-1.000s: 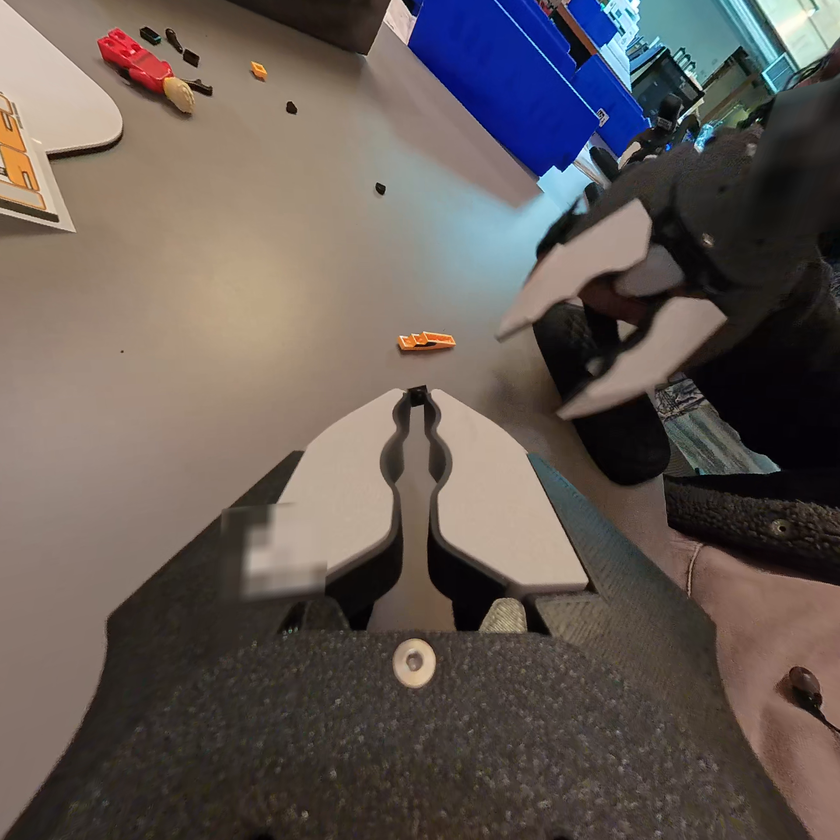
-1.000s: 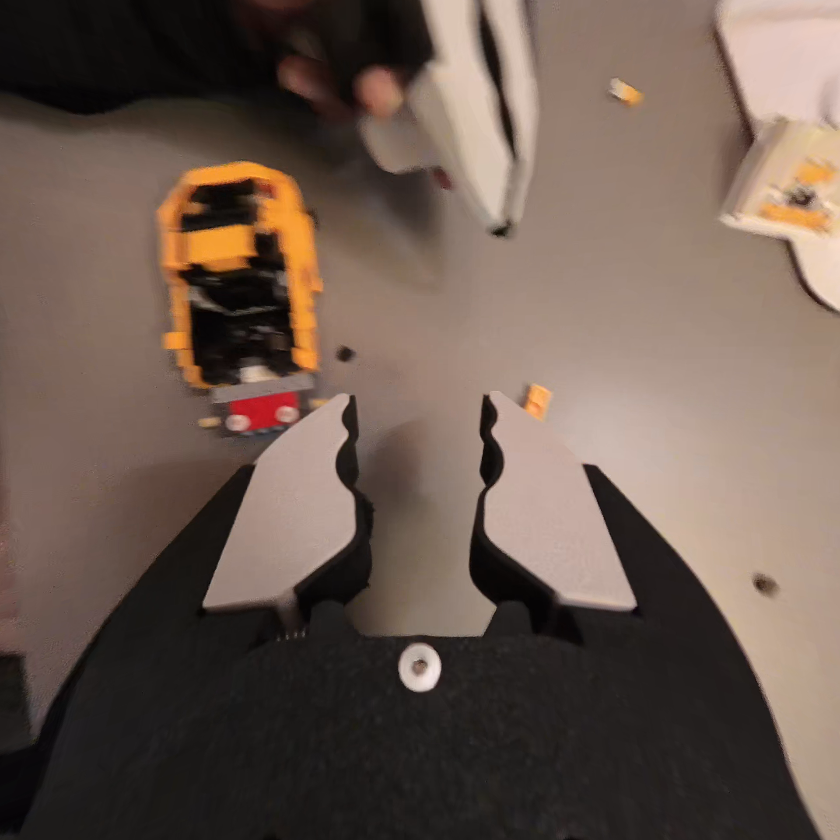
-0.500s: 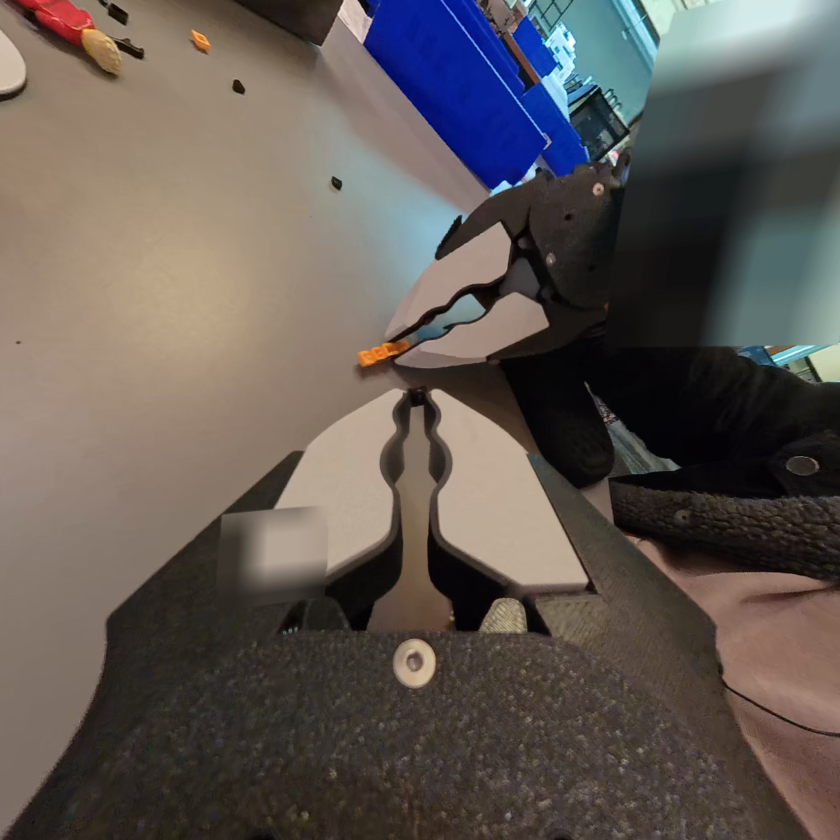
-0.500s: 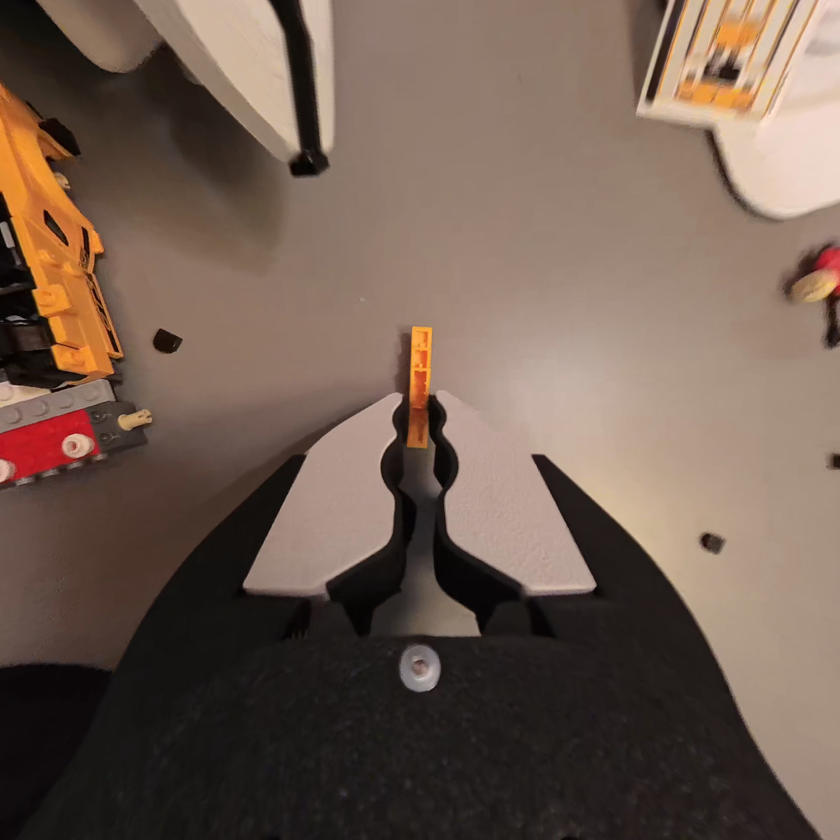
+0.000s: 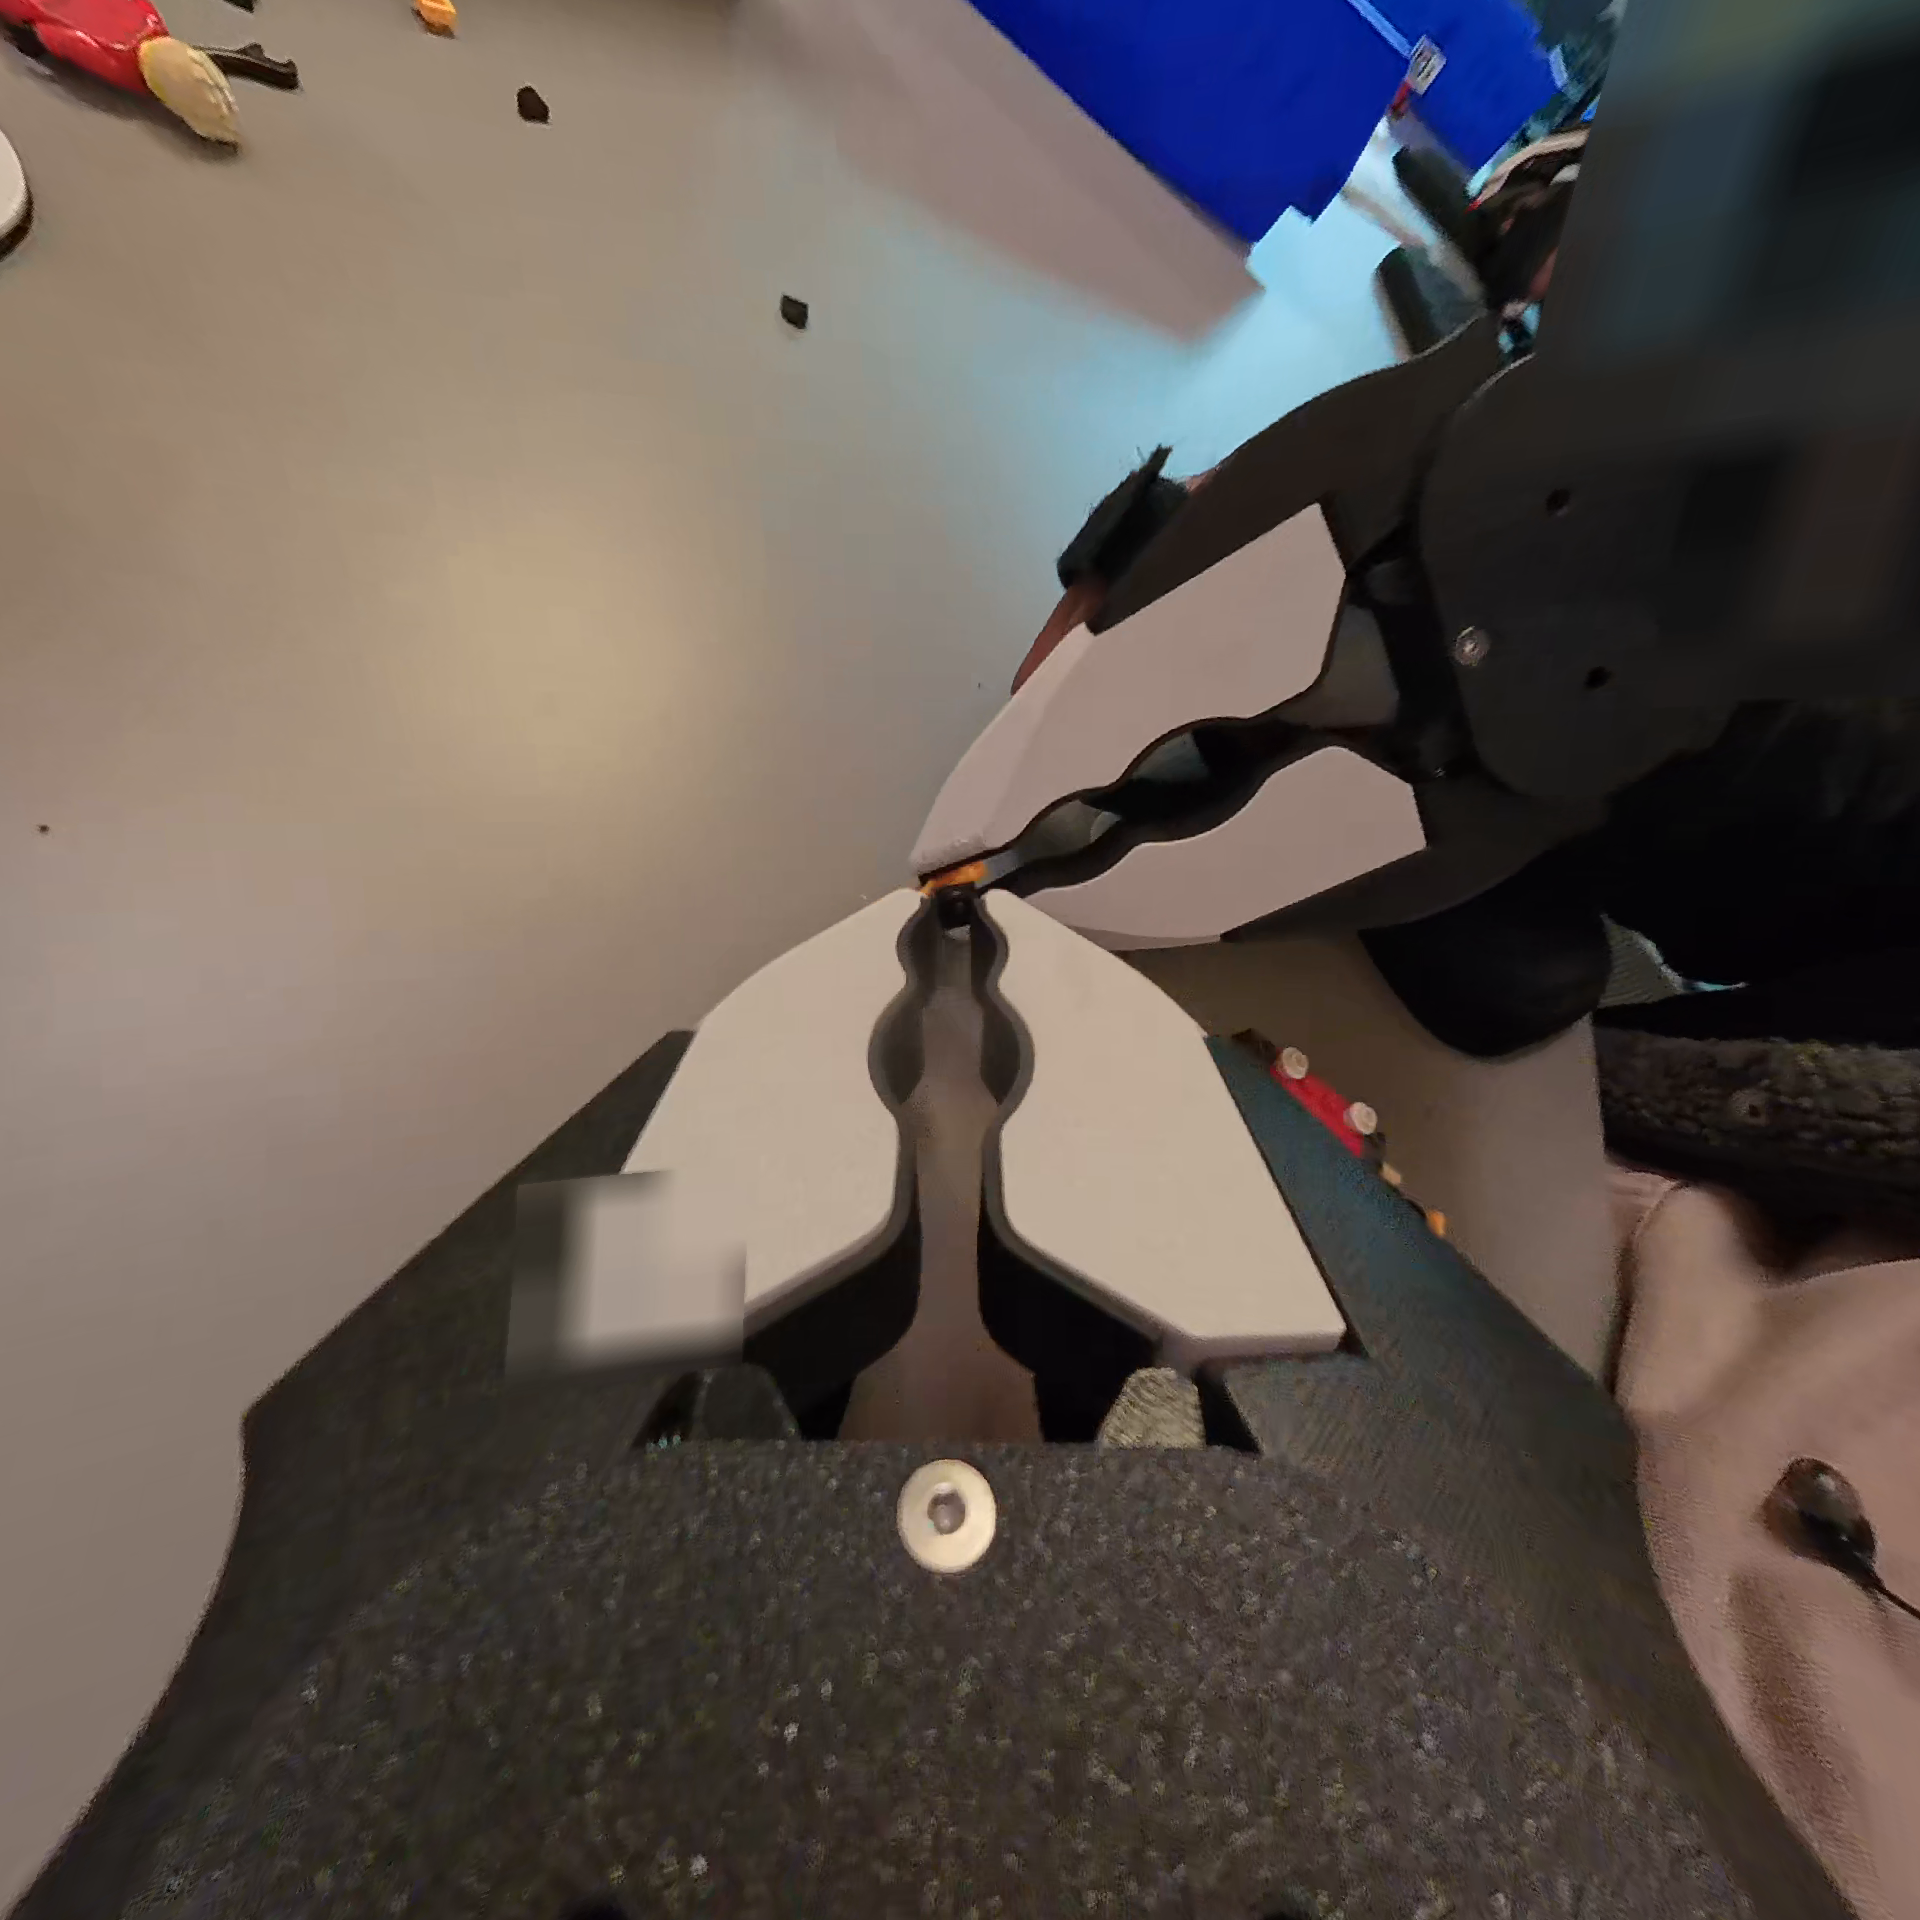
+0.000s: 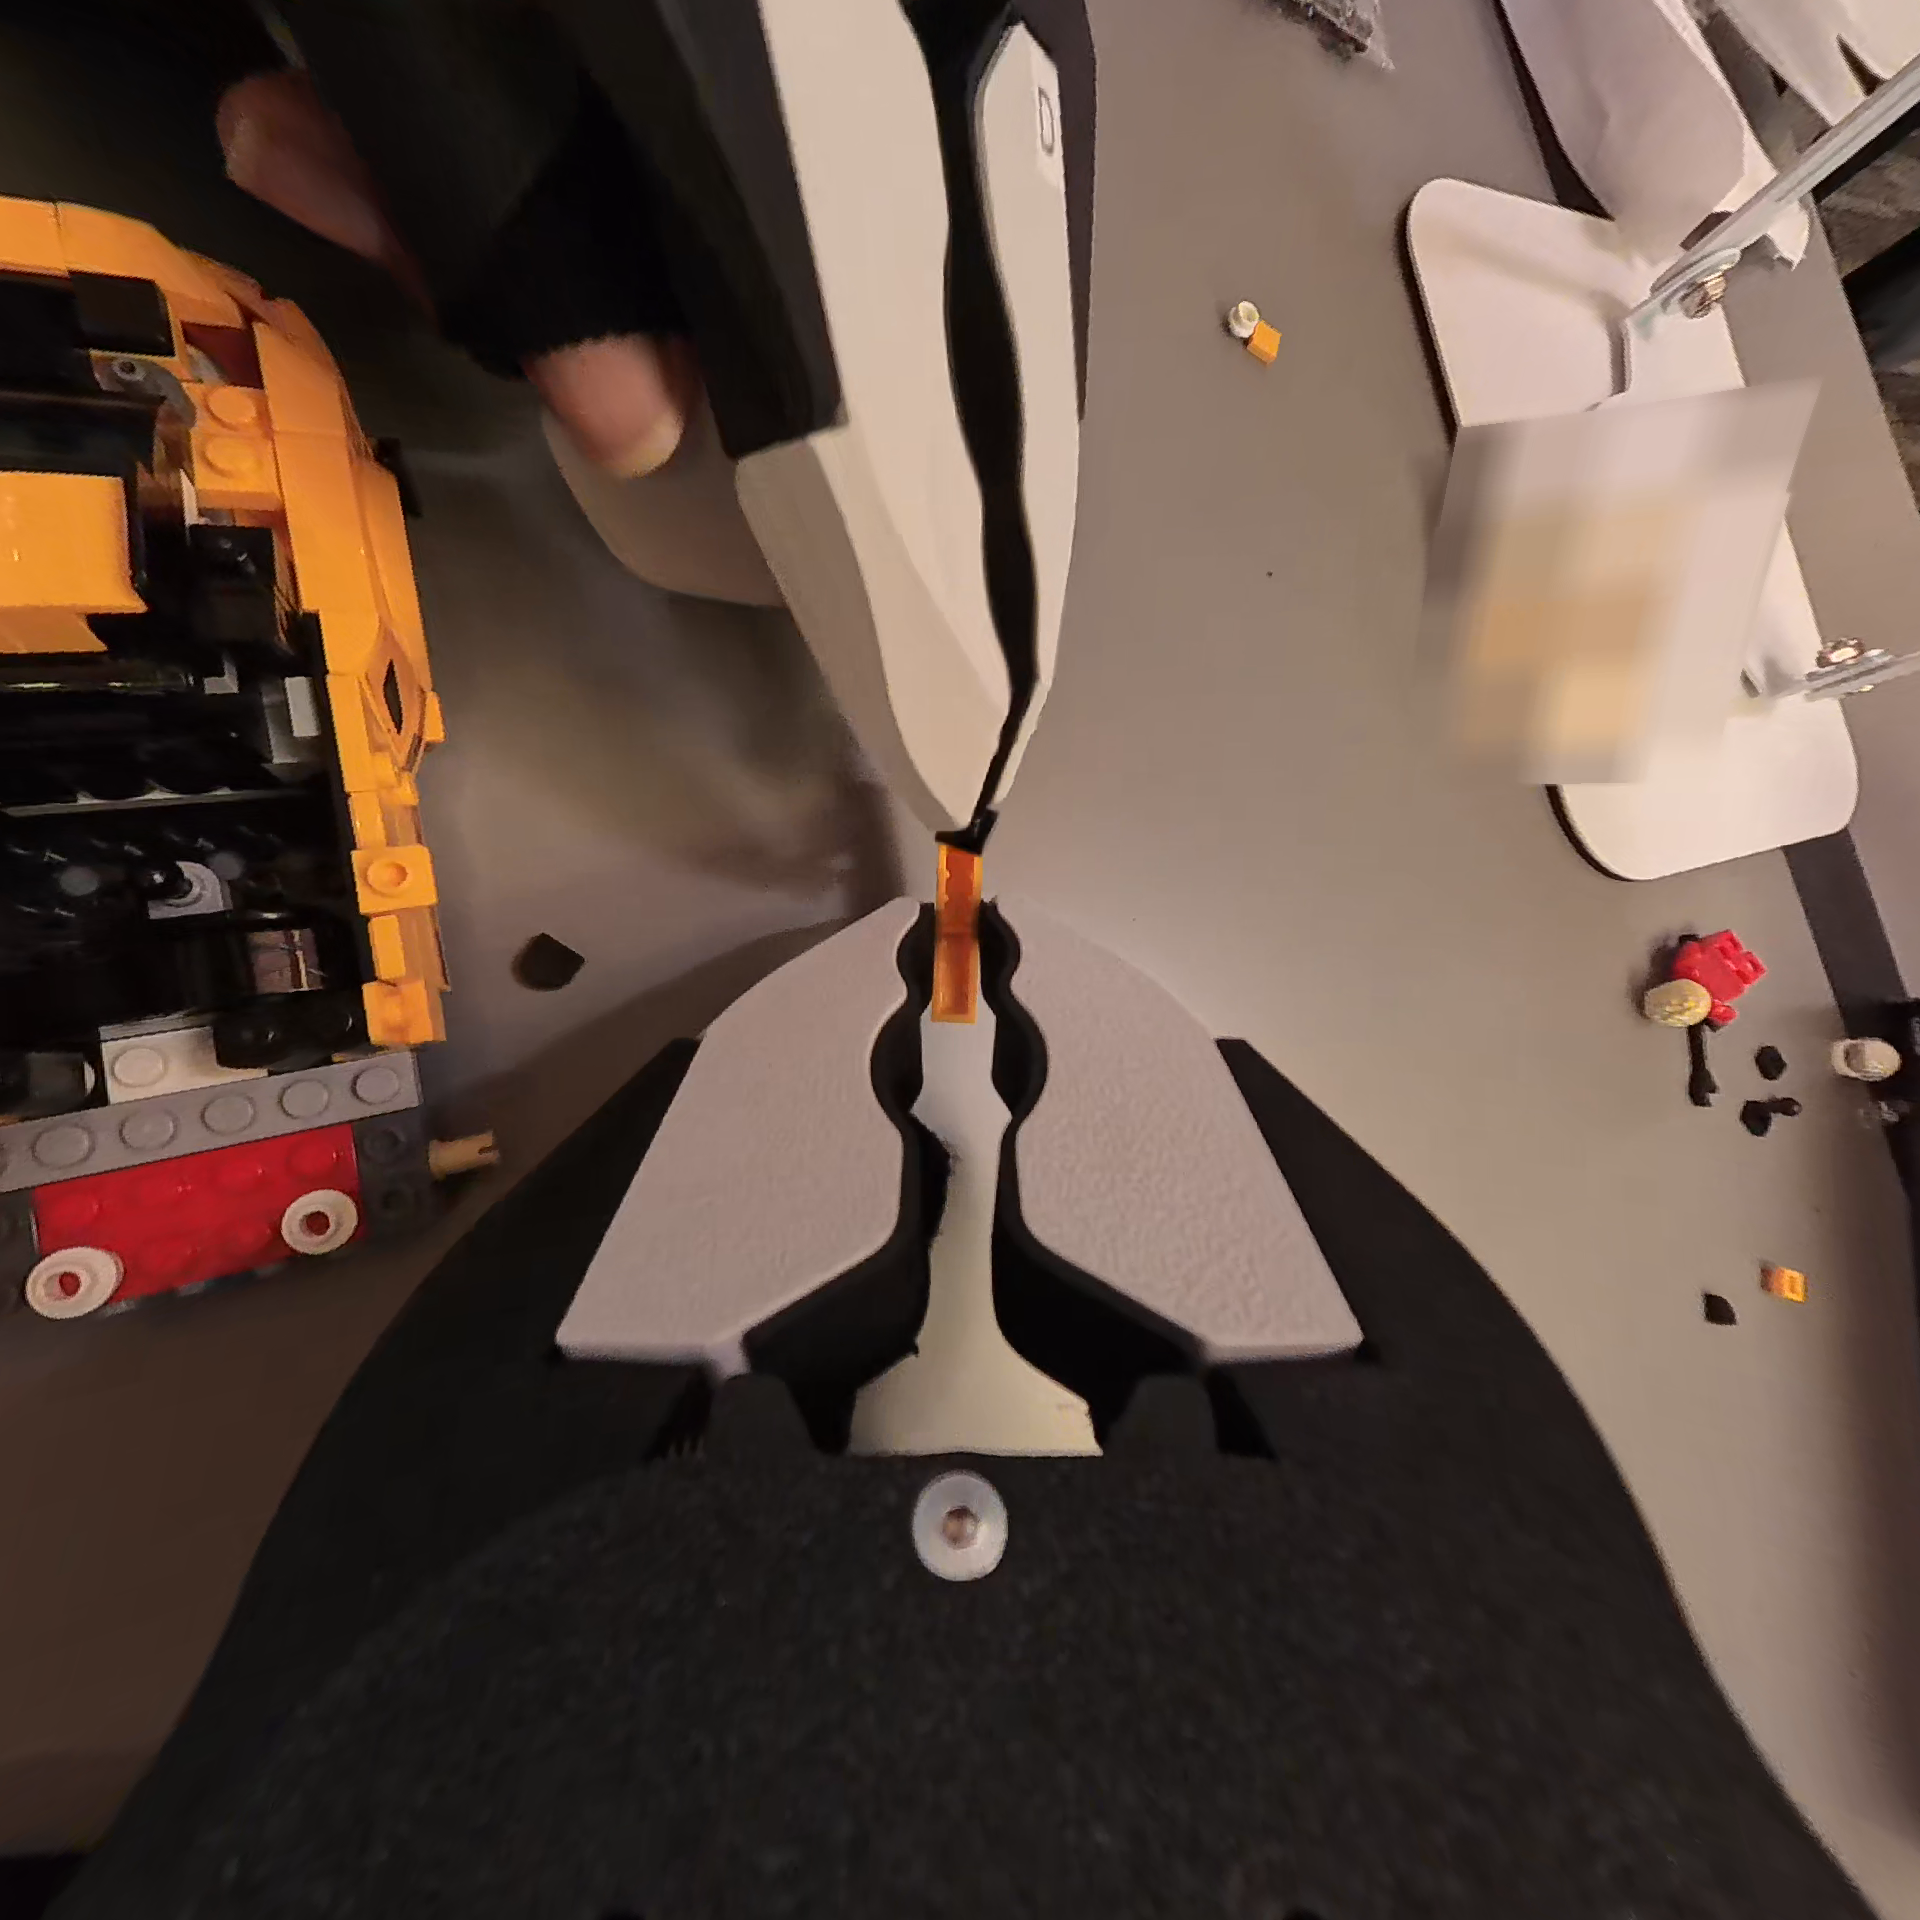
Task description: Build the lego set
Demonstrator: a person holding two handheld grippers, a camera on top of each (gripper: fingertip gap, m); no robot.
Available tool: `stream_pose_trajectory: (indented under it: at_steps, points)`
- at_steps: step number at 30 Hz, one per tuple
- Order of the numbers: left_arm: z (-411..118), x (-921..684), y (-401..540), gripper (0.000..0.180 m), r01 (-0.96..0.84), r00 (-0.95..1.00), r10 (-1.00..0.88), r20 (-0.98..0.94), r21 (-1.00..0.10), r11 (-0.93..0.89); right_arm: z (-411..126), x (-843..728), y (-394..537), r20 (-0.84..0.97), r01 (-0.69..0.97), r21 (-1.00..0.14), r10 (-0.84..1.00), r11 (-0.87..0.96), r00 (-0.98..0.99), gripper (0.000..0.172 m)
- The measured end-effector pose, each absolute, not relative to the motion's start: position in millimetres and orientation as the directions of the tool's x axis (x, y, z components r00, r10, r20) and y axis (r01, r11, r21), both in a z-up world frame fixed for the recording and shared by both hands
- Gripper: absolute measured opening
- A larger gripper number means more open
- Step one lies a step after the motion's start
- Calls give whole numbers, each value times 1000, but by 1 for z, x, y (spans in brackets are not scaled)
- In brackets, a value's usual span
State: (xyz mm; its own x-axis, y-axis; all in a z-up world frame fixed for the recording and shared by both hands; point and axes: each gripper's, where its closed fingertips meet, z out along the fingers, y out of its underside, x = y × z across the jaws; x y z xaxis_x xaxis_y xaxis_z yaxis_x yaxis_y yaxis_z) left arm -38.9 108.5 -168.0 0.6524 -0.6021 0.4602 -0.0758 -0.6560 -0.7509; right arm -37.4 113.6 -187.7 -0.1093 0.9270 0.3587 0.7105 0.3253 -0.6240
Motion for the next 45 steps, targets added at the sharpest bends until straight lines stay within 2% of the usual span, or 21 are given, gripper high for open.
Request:
stream_pose_trajectory:
  at_steps: [6,22,45]
  points:
    - [-178,-36,108,6,-151,687,-608,397,-741,-654,-191,-39,109,292,704,-654,951,277,-103,8]
    - [-188,-41,109,6,-181,787,-511,345,-663,-726,-195,-43,106,185,728,-666,982,159,-45,8]
    - [-190,-40,113,7,-164,790,-499,355,-663,-731,-197,-44,108,146,726,-679,989,109,-11,8]
